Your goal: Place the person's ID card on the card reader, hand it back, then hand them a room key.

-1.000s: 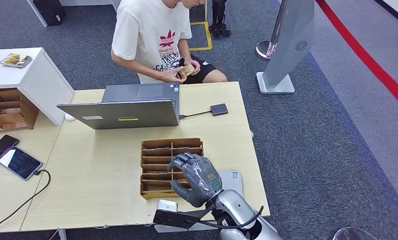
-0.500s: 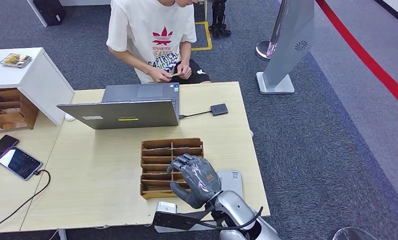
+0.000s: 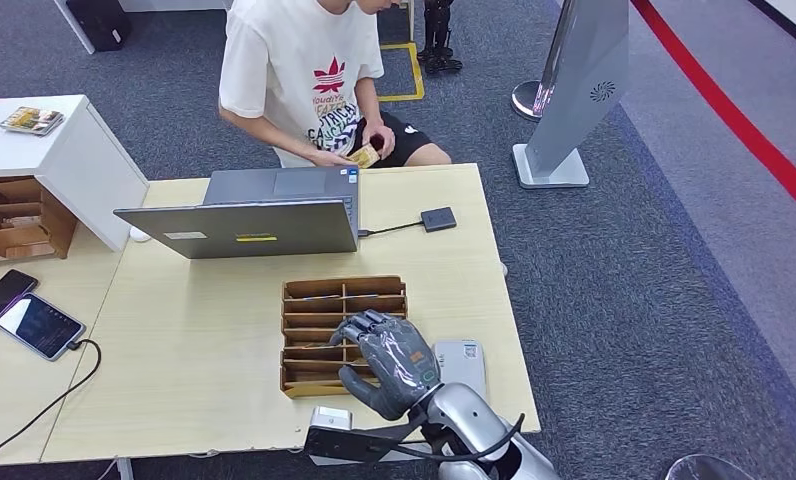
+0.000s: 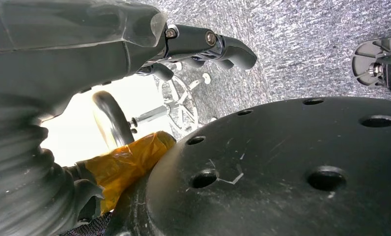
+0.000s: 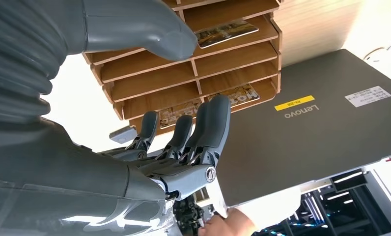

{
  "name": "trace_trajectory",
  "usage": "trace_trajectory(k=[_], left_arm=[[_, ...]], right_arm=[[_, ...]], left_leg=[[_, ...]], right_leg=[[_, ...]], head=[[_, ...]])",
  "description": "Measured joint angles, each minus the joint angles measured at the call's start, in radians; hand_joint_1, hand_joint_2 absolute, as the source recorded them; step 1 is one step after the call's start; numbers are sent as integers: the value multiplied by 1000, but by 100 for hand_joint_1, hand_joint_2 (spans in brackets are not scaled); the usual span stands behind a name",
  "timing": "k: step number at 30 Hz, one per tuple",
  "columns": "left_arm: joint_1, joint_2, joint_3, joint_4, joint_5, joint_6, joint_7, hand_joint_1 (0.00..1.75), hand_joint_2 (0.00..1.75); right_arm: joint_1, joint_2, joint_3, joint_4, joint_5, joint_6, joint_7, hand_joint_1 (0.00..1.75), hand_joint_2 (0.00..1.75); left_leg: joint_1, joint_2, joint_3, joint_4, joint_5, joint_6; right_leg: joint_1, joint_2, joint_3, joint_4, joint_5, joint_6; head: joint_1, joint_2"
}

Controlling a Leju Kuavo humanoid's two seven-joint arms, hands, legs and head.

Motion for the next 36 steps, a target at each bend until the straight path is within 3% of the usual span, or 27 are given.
trace_trajectory(k=[36], left_arm=[[-1, 0, -14, 0, 0, -1, 0, 0, 175]], right_arm=[[-7, 13, 10, 141, 10, 13, 21, 76, 175]], left_leg=[[0, 0, 0, 0, 0, 0]], right_leg=[[0, 0, 0, 0, 0, 0]], head=[[0, 0]])
